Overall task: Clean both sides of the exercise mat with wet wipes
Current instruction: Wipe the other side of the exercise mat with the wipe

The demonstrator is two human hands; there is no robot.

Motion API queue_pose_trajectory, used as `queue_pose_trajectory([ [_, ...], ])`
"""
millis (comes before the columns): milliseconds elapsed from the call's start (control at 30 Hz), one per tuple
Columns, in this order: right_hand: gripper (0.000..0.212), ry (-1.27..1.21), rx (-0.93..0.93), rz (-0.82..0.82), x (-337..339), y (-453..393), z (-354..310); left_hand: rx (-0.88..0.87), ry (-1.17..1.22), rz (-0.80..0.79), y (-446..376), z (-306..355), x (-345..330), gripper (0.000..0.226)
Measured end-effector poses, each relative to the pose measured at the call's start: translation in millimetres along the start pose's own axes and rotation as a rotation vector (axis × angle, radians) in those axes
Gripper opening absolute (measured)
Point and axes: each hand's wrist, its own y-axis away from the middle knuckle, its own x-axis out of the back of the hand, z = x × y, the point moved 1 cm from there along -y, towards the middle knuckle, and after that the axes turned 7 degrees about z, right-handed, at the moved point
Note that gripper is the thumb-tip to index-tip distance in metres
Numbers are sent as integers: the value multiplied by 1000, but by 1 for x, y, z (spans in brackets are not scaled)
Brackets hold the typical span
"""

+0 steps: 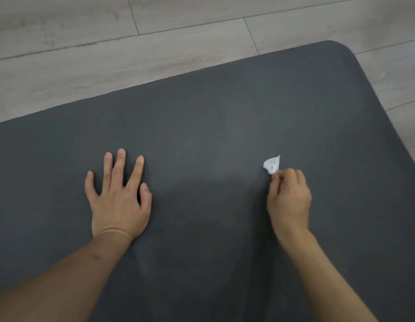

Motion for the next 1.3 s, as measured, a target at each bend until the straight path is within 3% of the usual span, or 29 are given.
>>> queue_pose_trajectory([
  [67, 13, -60, 19, 13, -12, 24, -33, 9, 20, -2, 0, 0, 0, 63],
  [167, 12, -230, 364, -167, -29, 69, -89, 21, 27, -3, -1, 0, 0, 63],
  [233, 13, -266, 545, -272, -29, 68, -83, 24, 44, 3, -1, 1, 1, 63],
  [400, 13, -253, 269, -42, -26, 33, -19, 23, 79, 54, 0, 3, 2, 60],
  [533, 10, -320, 253, 23, -31, 37, -16, -163, 59, 190, 7, 11, 5, 50],
  [767, 9, -358, 215, 8, -26, 35, -13, -62, 28, -50, 103, 26, 7, 63],
  [933, 11, -329, 233, 24, -27, 37, -14, 2, -2, -23, 121, 28, 6, 63],
  [1100, 8, -221, 131, 59, -28, 58, -44, -23, 4, -8, 121, 27, 4, 63],
  [1200, 20, -247, 479, -128, -15, 133, -108, -24, 20, -13, 119, 25, 6, 64],
  [1267, 18, -286, 656, -242, -10, 144, -105, -26, 19, 1, 119, 26, 5, 63],
  [1300, 16, -270, 668, -217, -9, 126, -89, -30, 15, 9, 119, 26, 5, 63],
])
